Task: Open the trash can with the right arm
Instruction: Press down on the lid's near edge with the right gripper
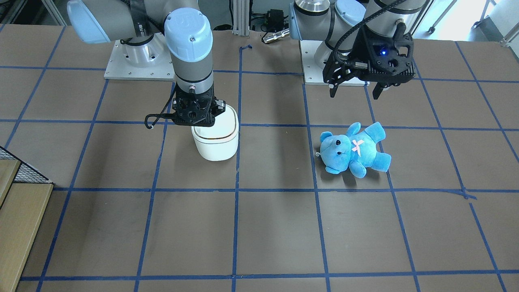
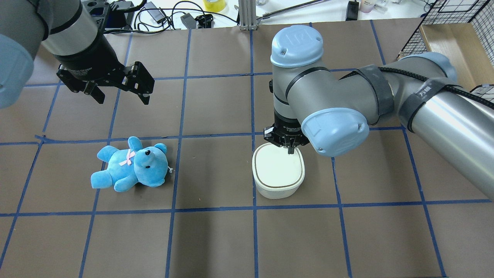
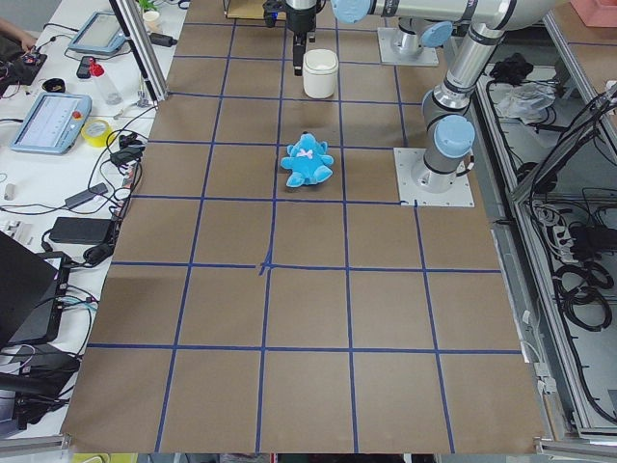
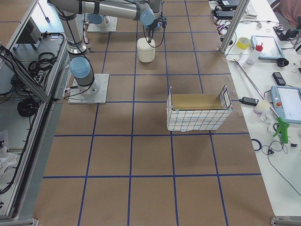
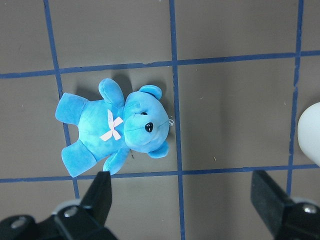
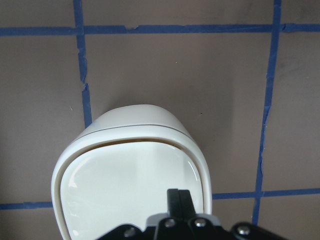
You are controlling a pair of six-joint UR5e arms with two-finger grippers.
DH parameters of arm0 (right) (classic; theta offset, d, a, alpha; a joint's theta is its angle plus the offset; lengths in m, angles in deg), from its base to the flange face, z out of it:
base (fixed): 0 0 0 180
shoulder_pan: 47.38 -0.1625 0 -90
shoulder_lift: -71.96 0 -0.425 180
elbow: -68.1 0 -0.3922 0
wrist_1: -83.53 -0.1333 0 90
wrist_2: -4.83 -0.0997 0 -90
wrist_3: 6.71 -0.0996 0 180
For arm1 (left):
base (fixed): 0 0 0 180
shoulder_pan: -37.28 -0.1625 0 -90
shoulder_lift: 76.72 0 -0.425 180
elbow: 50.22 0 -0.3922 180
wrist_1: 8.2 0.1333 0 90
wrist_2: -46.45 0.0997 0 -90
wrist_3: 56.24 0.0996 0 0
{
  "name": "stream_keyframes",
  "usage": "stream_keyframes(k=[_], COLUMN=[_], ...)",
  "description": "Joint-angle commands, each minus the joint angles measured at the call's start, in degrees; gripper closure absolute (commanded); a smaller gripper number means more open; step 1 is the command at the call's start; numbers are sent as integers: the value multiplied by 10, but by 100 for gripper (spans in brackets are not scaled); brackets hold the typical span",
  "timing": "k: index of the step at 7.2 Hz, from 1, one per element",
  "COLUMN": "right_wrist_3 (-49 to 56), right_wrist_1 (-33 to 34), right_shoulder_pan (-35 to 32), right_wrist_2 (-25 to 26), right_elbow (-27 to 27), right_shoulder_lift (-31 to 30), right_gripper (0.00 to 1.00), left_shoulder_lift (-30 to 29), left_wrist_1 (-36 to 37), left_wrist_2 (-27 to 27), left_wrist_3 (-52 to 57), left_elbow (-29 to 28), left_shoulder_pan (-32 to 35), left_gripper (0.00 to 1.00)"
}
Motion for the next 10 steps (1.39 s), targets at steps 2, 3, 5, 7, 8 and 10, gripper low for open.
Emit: stream_keyframes(k=[2,3,5,7,8,10], right_wrist_3=[16,15,9,12,15,14], right_wrist_1=[23,28,26,23,24,28], right_shoulder_pan=[-1,-1,-5,-5,-6,-5], right_wrist_2=[-15,-15,-14,-14,-14,-13], right_elbow=[-23,-23,-15,-26,-30,-34], right_shoulder_lift=[13,14,7,10,11,11], right_gripper=[100,100,100,100,100,100], left_shoulder_lift=[0,0,0,0,0,0], left_wrist_1=[0,0,0,0,0,0], left_wrist_2=[0,0,0,0,0,0], left_wrist_3=[-1,-1,-1,0,0,0], left_elbow=[0,0,0,0,0,0], left_shoulder_pan=[0,0,0,0,0,0], left_gripper=[0,0,0,0,0,0])
